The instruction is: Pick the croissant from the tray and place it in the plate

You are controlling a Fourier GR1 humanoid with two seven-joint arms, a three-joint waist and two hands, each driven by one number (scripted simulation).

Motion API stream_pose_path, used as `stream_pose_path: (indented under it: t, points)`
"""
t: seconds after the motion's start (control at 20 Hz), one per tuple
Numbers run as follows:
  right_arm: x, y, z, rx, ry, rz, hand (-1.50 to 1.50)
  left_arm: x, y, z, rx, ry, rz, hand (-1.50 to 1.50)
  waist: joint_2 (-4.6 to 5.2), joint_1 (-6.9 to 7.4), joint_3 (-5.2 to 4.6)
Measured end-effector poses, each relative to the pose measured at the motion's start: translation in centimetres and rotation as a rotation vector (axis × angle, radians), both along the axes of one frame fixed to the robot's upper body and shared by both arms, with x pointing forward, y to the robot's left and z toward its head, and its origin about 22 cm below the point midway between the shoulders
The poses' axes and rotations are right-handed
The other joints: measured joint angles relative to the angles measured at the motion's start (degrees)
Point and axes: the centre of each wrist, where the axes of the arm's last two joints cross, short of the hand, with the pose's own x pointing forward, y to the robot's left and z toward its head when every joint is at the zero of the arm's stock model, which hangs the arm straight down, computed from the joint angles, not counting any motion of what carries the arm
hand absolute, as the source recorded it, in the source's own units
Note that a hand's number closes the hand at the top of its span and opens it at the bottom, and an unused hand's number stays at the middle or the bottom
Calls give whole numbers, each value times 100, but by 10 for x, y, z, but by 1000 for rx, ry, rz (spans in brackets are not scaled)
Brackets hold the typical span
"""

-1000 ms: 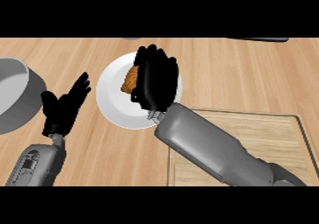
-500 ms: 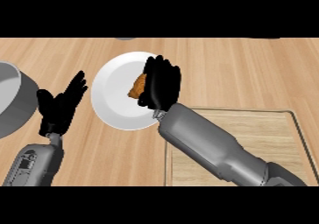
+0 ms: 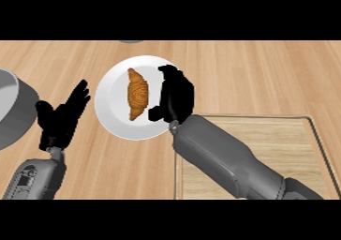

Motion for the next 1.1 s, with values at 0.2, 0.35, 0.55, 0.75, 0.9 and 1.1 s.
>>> stream_pose_path:
  t: [0.2, 0.35, 0.55, 0.75, 0.9, 1.1]
  points:
    - [-1, 7, 12, 56, -147, 77, -150, -1, 5, 3, -3, -3, 3, 0, -12, -42, 1]
    - [-9, 17, 30, 156, -251, 158, -150, -3, 4, 0, -5, -3, 7, 0, -22, -45, 2]
    - [-20, 22, 48, 310, -293, 181, -150, -8, 1, -3, -3, -2, 12, 0, -47, -95, 2]
    - [-29, 19, 58, 497, -230, 162, -150, -9, 4, -3, -2, -3, 18, 0, -33, -108, 4]
    - [-38, 15, 55, 611, -179, 171, -150, -5, 5, 4, -1, -9, 21, 0, -28, -131, 6]
    - [-42, 5, 40, 686, -163, 188, -150, -6, 10, 1, -2, -4, 30, 0, -34, -192, 4]
